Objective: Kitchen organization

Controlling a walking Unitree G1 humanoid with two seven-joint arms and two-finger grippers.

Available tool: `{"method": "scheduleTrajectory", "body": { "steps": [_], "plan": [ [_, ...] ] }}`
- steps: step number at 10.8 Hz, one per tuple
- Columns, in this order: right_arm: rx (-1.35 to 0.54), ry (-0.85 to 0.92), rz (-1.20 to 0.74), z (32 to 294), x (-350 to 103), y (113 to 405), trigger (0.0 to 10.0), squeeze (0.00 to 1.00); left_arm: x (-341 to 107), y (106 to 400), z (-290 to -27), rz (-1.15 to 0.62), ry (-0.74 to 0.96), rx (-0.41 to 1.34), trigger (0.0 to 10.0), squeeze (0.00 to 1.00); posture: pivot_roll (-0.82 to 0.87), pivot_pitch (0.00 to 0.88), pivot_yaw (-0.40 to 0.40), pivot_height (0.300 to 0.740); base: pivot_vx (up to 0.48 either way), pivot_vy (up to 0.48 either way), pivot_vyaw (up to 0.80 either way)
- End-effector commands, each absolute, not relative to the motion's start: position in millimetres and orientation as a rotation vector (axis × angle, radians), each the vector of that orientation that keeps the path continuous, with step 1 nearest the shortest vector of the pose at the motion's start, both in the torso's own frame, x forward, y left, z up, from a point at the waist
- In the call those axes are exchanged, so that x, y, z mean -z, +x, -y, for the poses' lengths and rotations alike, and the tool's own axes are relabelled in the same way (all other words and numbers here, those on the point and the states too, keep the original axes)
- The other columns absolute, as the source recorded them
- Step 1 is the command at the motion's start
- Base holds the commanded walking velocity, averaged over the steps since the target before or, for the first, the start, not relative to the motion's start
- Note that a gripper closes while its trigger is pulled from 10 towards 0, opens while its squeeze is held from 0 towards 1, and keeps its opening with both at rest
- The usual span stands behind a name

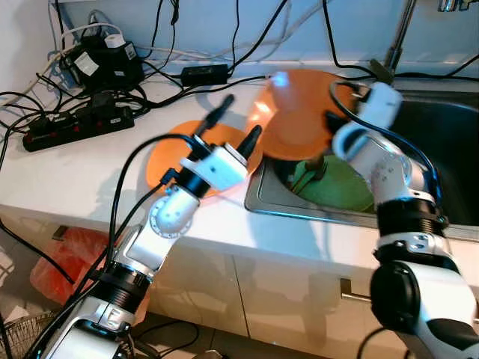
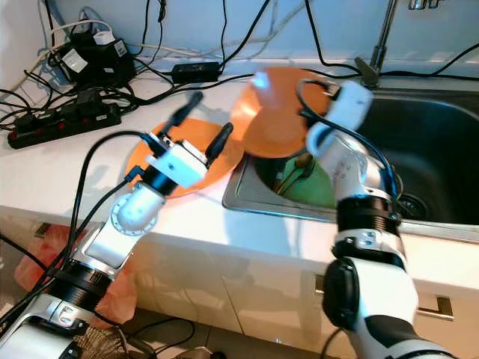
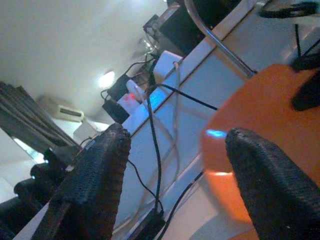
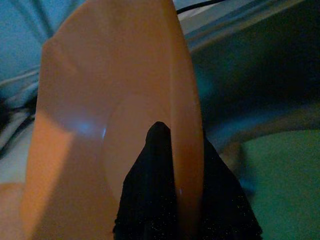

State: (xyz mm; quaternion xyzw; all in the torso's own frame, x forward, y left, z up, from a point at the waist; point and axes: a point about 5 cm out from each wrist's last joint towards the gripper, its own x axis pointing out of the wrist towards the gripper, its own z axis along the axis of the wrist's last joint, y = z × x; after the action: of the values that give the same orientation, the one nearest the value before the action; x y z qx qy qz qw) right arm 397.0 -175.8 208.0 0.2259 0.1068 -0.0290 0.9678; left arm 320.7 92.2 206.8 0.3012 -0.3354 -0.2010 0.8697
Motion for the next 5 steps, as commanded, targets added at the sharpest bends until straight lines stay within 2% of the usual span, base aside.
{"method": "scheduleTrajectory", "body": {
  "steps": [1,2,4,5],
  "plan": [
    [0.099,0.414,-0.232,179.2,-198.9,396.5,0.0,0.0,-211.8,321.7,-98.7,0.691,0.599,0.398,10.0,1.0,0.08,0.025,0.105,0.74,0.0,0.0,0.0],
    [0.167,0.389,-0.231,189.9,-191.4,396.7,0.0,0.0,-213.4,324.1,-101.5,0.667,0.569,0.388,10.0,1.0,0.08,0.026,0.105,0.74,0.0,0.0,0.0],
    [0.293,0.338,-0.235,210.4,-177.2,392.4,0.0,0.0,-201.4,335.4,-111.0,0.454,0.311,0.375,10.0,1.0,0.08,0.025,0.108,0.74,0.0,0.0,0.0],
    [0.331,0.322,-0.242,217.6,-171.1,390.4,0.0,0.0,-197.9,337.4,-112.7,0.403,0.271,0.403,10.0,1.0,0.09,0.025,0.108,0.74,0.0,0.0,0.0]
  ]
}}
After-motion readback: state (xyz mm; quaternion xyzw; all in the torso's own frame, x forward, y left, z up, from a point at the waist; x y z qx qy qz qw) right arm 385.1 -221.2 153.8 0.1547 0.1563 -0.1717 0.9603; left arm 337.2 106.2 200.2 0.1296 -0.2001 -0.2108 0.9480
